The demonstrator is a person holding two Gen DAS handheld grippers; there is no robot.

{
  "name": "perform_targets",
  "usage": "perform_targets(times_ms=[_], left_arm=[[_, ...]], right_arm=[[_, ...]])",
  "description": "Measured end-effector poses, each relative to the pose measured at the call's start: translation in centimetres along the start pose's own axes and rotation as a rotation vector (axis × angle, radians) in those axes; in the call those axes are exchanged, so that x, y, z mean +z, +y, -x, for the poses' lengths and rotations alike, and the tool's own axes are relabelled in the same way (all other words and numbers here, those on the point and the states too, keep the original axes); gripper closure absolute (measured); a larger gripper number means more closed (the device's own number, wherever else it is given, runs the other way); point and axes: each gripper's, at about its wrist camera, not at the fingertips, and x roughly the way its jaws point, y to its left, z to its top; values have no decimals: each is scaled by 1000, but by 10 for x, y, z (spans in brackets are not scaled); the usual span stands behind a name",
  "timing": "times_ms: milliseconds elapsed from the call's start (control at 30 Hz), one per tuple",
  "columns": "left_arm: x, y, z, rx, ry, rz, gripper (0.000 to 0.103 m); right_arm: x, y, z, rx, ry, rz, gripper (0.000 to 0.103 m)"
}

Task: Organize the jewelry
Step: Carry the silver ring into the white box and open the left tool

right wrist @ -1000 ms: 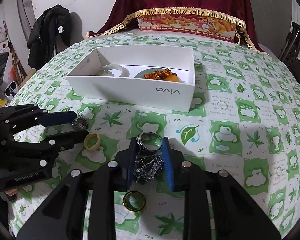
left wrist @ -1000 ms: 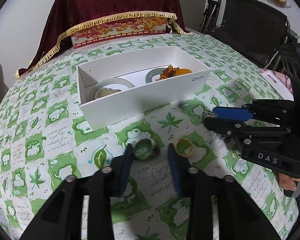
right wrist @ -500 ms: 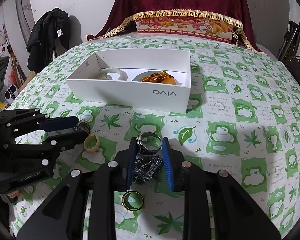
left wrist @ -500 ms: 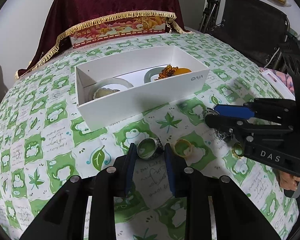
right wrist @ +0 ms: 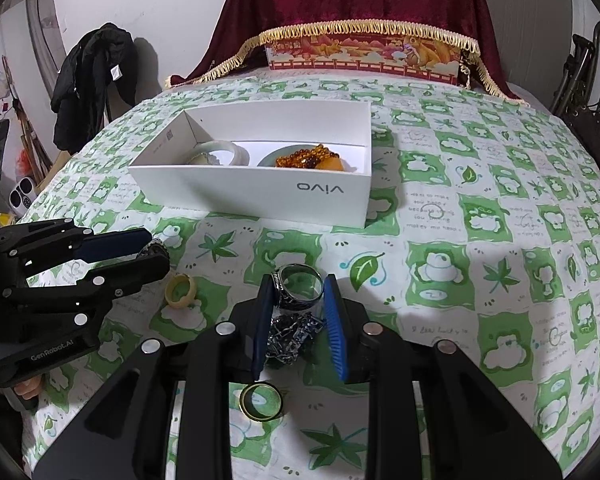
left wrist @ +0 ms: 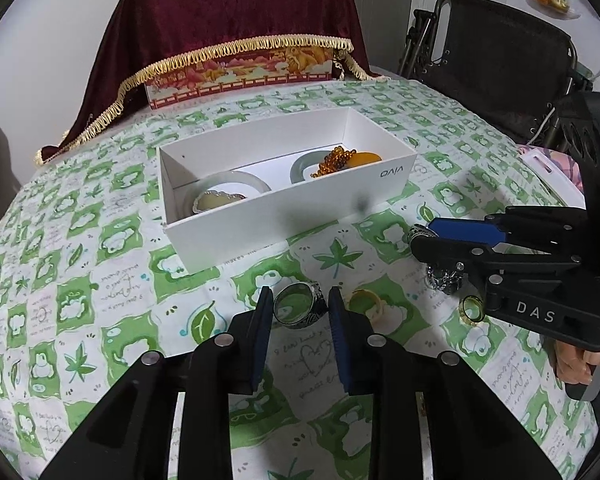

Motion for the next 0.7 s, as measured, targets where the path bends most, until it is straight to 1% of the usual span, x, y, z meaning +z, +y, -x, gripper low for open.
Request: perform_targets(times_ms=[167, 333, 567, 700], left_arm=[[-3, -5, 6, 17, -25, -14, 75], [-3, -7, 14, 18, -56, -18, 75], [3, 2, 34, -8, -123, 23, 75], [11, 7, 41, 6, -148, 38, 75]], right_arm=[[0, 3, 7, -16, -32, 22, 79], [1, 0, 13, -15, -55, 12, 79], [5, -7, 34, 19, -138, -27, 79], [13, -14, 48, 56, -198, -62, 79]])
